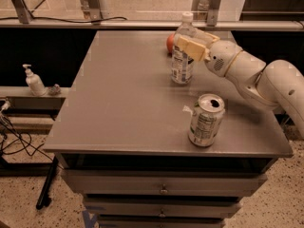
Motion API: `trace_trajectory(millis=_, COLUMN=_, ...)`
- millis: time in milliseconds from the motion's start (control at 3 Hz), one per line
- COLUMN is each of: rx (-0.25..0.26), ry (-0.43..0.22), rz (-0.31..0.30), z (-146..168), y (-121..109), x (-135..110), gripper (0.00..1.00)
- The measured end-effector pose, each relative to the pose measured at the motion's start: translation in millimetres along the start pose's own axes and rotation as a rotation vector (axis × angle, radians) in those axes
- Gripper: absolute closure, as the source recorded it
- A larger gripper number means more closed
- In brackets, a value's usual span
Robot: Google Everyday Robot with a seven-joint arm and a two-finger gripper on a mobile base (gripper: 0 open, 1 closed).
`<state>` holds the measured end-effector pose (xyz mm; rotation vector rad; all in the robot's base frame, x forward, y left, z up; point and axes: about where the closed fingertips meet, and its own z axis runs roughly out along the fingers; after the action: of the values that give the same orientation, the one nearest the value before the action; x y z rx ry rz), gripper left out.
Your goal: Place blue plastic bottle upright
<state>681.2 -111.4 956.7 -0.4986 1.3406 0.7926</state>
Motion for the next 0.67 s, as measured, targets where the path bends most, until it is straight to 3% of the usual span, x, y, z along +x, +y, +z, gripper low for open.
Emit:
trace_trajectory(millis=333, rx=0.003, ry=0.010, rz=0.001, z=0.5, y=-2.4, x=4.5, gripper=0.00)
trace_trajectory(millis=667, rx=0.005, ry=0.013, rz=0.001, z=0.1, y=-3.0, x=5.3, gripper=0.00)
